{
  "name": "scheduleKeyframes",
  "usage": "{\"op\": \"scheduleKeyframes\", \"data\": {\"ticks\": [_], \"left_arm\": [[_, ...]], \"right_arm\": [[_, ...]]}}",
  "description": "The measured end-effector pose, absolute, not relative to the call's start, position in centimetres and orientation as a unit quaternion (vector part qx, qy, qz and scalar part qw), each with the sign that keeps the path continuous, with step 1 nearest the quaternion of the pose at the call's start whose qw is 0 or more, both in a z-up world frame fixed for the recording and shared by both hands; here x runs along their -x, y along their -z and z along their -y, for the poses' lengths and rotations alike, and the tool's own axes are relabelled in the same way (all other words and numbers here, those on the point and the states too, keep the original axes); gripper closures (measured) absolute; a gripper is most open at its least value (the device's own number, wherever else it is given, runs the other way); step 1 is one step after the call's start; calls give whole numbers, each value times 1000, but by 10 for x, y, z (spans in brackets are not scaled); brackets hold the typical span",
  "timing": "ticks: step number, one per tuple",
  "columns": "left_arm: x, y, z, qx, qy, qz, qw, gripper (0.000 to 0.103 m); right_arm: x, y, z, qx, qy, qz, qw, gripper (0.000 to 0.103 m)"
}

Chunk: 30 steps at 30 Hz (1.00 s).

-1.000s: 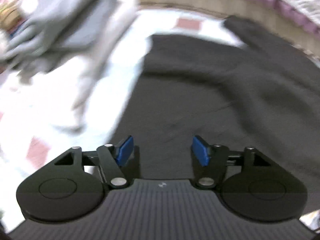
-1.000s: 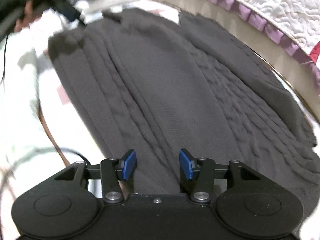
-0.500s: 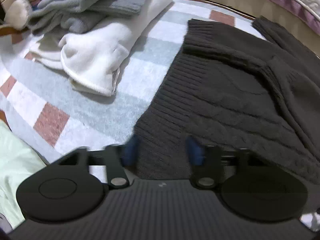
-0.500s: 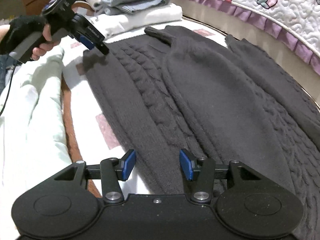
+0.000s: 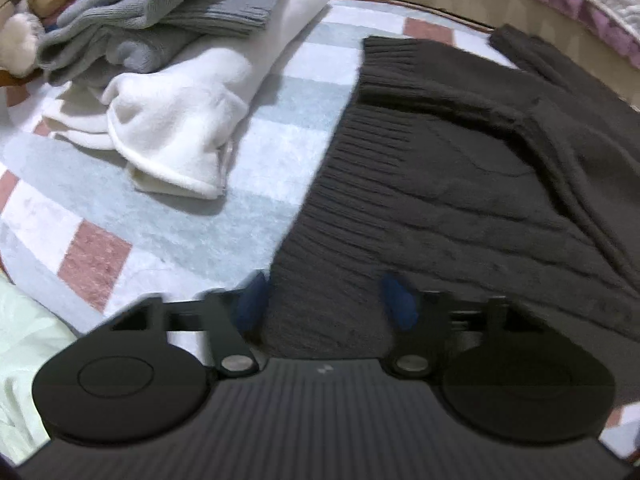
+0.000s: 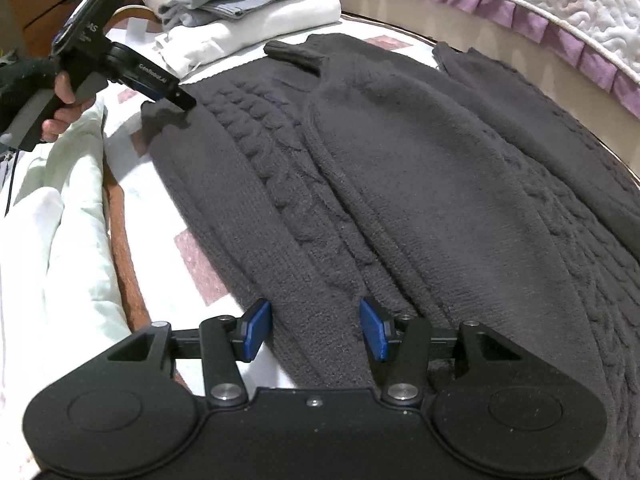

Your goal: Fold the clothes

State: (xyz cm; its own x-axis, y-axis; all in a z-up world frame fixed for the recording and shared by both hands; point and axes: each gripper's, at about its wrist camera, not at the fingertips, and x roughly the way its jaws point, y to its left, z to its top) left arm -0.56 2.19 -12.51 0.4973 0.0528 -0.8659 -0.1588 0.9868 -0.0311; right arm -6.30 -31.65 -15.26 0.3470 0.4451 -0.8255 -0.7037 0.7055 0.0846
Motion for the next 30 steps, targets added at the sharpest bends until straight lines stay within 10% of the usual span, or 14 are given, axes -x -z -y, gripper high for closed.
{"op": "scheduleKeyframes", "data": {"ticks": [8, 11, 14, 15, 17, 30], "left_arm": [[20, 114, -23, 92, -33, -487, 868, 94], [6, 129, -30, 131, -37, -497, 857, 75], [4, 126, -26, 90, -61, -480, 871, 96], [11, 118, -27, 74, -66, -471, 877, 96], [30, 98, -31, 63, -68, -448, 889, 97], [81, 91, -39, 65, -120, -495, 858, 97]], "right_arm": [[64, 152, 310, 151, -352, -439, 813, 46], [66, 155, 304, 159, -356, -429, 815, 40], [65, 162, 301, 153, -363, -407, 824, 37], [65, 161, 301, 151, -363, -402, 827, 40], [66, 155, 301, 146, -364, -393, 831, 92], [109, 118, 294, 150, -413, -413, 798, 95]]}}
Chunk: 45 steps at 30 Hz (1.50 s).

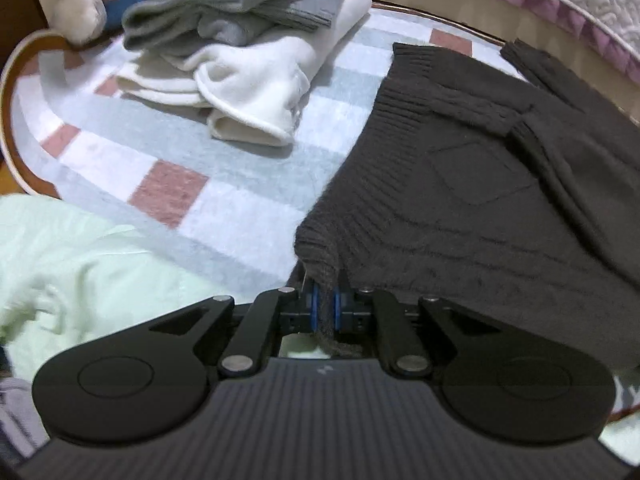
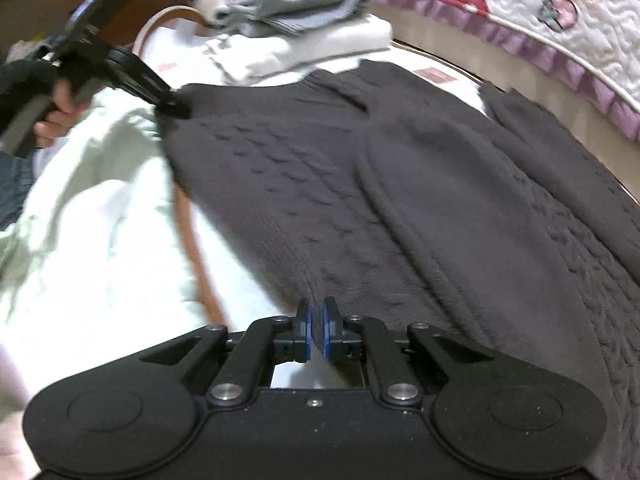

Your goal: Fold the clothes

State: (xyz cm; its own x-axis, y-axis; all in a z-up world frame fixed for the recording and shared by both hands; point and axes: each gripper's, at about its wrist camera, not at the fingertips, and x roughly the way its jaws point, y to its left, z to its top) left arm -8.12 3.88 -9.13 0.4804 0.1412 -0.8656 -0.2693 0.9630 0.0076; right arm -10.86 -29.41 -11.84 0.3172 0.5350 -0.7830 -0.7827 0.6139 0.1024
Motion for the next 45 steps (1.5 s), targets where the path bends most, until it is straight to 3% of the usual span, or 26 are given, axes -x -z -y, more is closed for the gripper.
{"op": "scheduleKeyframes", "data": {"ticks": [8, 10, 13, 16, 17, 22, 30, 38, 45], "left_arm": [[82, 106, -41, 77, -153, -531, 830, 96], [80, 103, -39, 80, -152, -533, 829, 94], [77, 96, -36, 85, -162, -535, 825, 78], [72, 80, -25, 72, -155, -530, 830, 62], [69, 74, -21, 63, -149, -526, 835, 61], [51, 31, 24, 7, -91, -486, 869, 50], [-64, 17, 104, 32, 40, -470, 881, 49], [-194, 66, 170, -28, 63, -465, 883, 49], [-241, 103, 181, -15, -7, -451, 892, 50]], "right_arm": [[95, 136, 292, 145, -422, -460, 768, 96], [80, 145, 299, 108, -429, -502, 743, 96], [66, 146, 317, 54, -429, -540, 722, 95], [56, 119, 342, 16, -418, -514, 749, 80], [52, 110, 355, -9, -410, -501, 762, 72], [26, 80, 428, -103, -305, -438, 839, 70], [2, 84, 516, -212, -150, -375, 890, 67], [-16, 113, 535, -191, -85, -376, 902, 67], [-18, 111, 546, -190, -75, -362, 910, 67]]}}
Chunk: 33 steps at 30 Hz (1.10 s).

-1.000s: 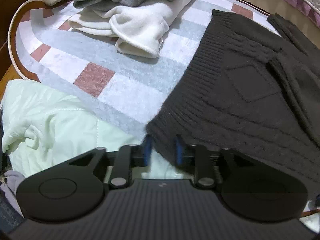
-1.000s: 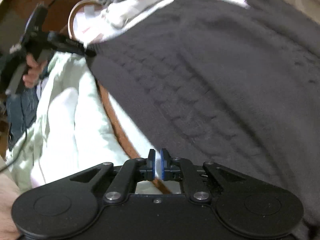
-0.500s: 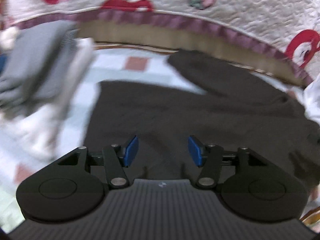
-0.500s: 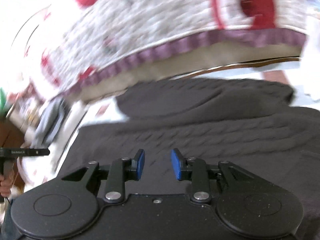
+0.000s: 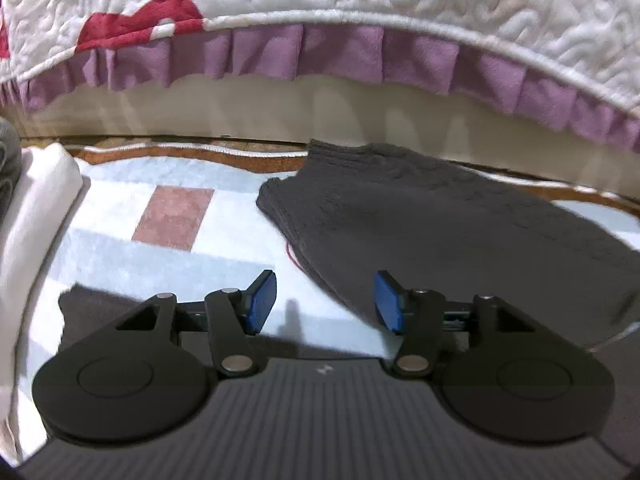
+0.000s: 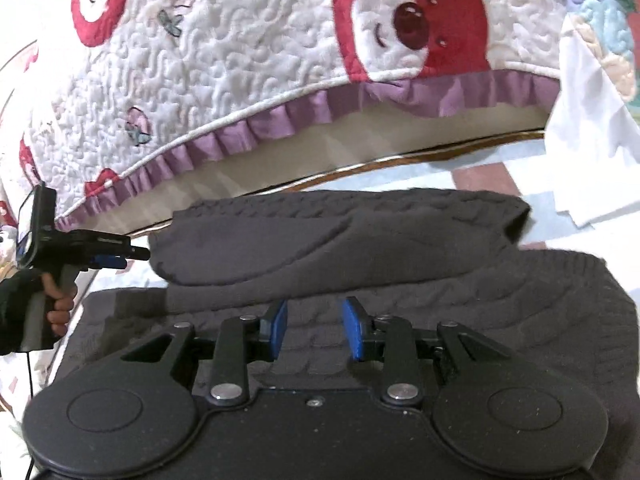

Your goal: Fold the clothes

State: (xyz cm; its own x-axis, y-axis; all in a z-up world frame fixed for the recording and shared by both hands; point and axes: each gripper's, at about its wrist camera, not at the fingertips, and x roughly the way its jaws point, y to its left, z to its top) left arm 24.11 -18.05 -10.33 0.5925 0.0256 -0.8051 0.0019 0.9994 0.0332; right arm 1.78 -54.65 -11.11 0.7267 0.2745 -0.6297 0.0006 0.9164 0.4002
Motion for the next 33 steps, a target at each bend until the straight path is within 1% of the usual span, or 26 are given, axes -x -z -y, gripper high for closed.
{"op": "scheduleKeyframes", "data": {"ticks": [5, 7, 10, 12, 15, 17, 21, 23, 24, 25, 27, 29, 30, 31, 33], "left_arm": [[-256, 114, 182, -23, -2, -457, 889, 49], [-259, 114, 179, -10, -3, -458, 889, 49], [-264, 117, 177, 12, 18, -462, 887, 48], [-268, 121, 177, 25, 30, -466, 884, 44], [-273, 129, 181, 30, 19, -468, 883, 36], [-277, 135, 185, 23, 17, -474, 880, 27], [-281, 141, 192, 4, 13, -472, 881, 25], [-281, 141, 190, 19, -1, -473, 881, 24], [-281, 141, 188, 31, -9, -475, 879, 25], [-282, 141, 186, 43, -16, -477, 878, 28], [-282, 138, 185, 55, -25, -477, 877, 42], [-282, 134, 186, 57, -16, -475, 878, 77], [-282, 132, 187, 56, -10, -474, 879, 83], [-281, 131, 189, 54, -2, -473, 879, 87], [-277, 127, 197, 33, 5, -469, 883, 89]], "right_arm": [[-14, 111, 550, -200, -69, -369, 905, 66], [-13, 114, 550, -205, -67, -371, 903, 64], [-13, 121, 548, -209, -68, -375, 900, 64], [-16, 123, 544, -200, -69, -376, 902, 63], [-18, 125, 543, -196, -71, -375, 903, 62], [-19, 126, 546, -208, -78, -382, 897, 62], [-19, 129, 551, -247, -104, -391, 881, 61], [-19, 132, 554, -261, -112, -391, 875, 56], [-20, 134, 556, -264, -112, -393, 874, 55], [-21, 137, 558, -267, -108, -395, 872, 54], [-23, 142, 562, -280, -101, -400, 867, 54], [-24, 147, 567, -297, -100, -402, 861, 54], [-24, 149, 569, -302, -101, -402, 858, 53], [-24, 149, 571, -302, -104, -402, 858, 51], [-25, 150, 576, -296, -109, -404, 859, 46]]}}
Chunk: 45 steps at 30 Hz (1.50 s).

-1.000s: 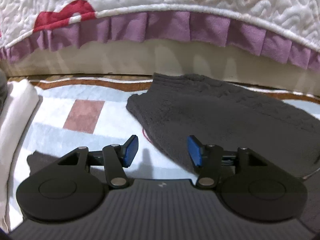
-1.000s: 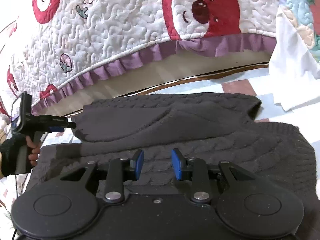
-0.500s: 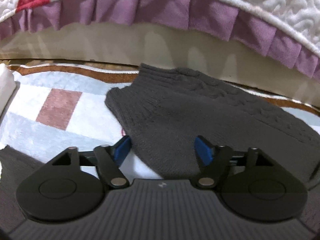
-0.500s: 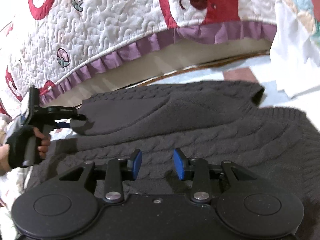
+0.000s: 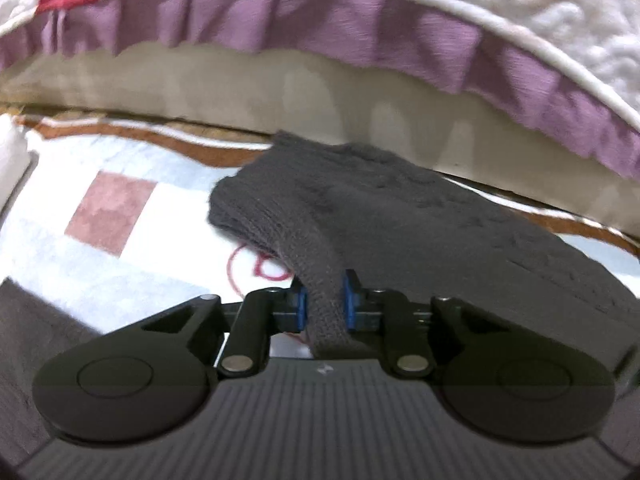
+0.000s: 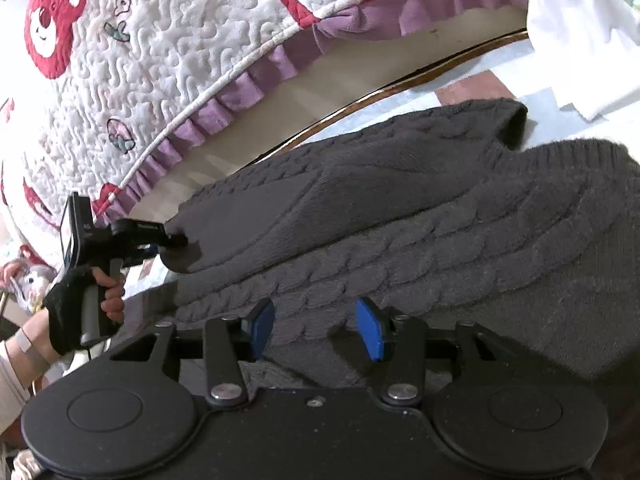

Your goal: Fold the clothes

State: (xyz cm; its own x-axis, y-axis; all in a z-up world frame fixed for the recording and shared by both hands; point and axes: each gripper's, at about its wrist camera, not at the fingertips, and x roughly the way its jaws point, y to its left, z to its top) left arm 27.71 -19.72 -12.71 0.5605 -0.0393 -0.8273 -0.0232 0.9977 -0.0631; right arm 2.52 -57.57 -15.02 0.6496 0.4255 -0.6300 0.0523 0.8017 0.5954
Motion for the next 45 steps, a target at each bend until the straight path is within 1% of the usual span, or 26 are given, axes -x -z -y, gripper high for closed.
{"op": "scheduleKeyframes", "data": {"ticks": [6, 11, 16, 19, 23, 25, 27, 30, 32, 34, 38, 41, 45], "left_arm": [[-247, 96, 217, 6, 47, -427, 903, 92], [-218, 62, 249, -64, 114, -415, 900, 92], [-163, 38, 272, -86, 215, -377, 897, 92], [-123, 26, 280, -73, 281, -375, 881, 92], [-73, 29, 279, -39, 353, -404, 843, 92], [-52, 36, 269, -14, 377, -420, 825, 92], [-33, 46, 249, 37, 388, -437, 811, 92], [-15, 63, 211, 86, 337, -466, 813, 92], [-4, 72, 184, 82, 305, -470, 824, 92], [5, 80, 158, 73, 281, -469, 834, 92], [11, 93, 118, 88, 231, -460, 853, 92], [10, 101, 95, 99, 184, -467, 859, 92], [4, 101, 87, 73, 158, -452, 875, 92]], "right_arm": [[-22, 154, 602, -359, -98, -399, 838, 45], [-21, 159, 610, -403, -103, -397, 818, 42], [-22, 174, 614, -458, -107, -409, 782, 42], [-21, 175, 617, -467, -98, -412, 777, 42], [-17, 170, 624, -483, -91, -402, 773, 40], [-16, 167, 631, -498, -100, -391, 768, 39], [-14, 163, 640, -514, -112, -375, 763, 38], [-8, 162, 655, -554, -111, -343, 750, 35], [-4, 167, 662, -589, -108, -324, 733, 32], [-4, 172, 661, -604, -111, -321, 721, 32], [-13, 171, 647, -581, -118, -348, 726, 31], [-19, 172, 634, -561, -123, -367, 731, 32], [-25, 172, 622, -547, -133, -374, 737, 32]]}}
